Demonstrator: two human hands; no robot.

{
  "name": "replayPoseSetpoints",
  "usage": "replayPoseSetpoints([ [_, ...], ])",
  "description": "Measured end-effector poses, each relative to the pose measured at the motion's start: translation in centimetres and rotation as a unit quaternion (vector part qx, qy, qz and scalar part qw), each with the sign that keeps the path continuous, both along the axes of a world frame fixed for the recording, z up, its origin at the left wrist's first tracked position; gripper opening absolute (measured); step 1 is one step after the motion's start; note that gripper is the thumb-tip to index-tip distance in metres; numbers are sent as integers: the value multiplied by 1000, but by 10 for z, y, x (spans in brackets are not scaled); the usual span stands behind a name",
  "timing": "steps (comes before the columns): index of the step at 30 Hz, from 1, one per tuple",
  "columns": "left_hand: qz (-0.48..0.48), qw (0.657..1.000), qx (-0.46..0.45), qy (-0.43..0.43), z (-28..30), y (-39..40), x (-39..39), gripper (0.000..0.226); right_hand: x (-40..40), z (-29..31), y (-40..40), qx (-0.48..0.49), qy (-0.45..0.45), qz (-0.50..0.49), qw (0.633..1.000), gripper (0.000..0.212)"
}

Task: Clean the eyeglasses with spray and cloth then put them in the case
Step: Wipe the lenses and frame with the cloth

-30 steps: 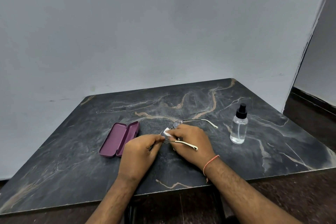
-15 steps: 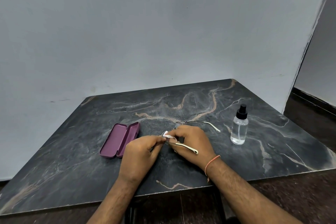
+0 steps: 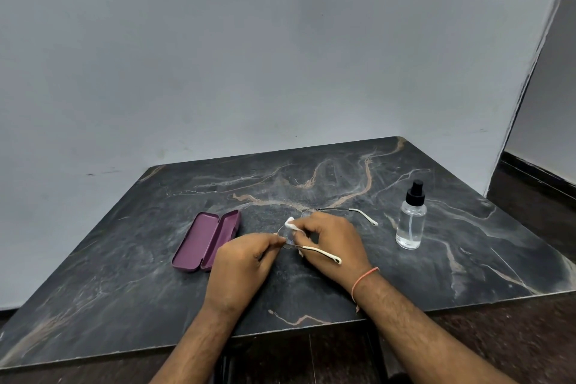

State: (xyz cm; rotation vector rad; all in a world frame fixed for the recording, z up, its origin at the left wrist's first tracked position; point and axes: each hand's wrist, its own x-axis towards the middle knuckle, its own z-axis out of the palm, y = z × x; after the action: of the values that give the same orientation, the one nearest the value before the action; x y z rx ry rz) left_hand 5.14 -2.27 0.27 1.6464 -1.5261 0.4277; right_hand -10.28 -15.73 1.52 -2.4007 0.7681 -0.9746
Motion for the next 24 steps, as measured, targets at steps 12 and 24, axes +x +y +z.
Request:
replayPoseSetpoints([
  [12, 5, 1000, 0, -1, -1, -1, 1, 23, 0, 0, 5, -4, 59, -1, 998, 32],
  [24, 8, 1000, 2, 0, 0, 0, 0, 22, -2, 3, 10, 3, 69, 10, 998, 38],
])
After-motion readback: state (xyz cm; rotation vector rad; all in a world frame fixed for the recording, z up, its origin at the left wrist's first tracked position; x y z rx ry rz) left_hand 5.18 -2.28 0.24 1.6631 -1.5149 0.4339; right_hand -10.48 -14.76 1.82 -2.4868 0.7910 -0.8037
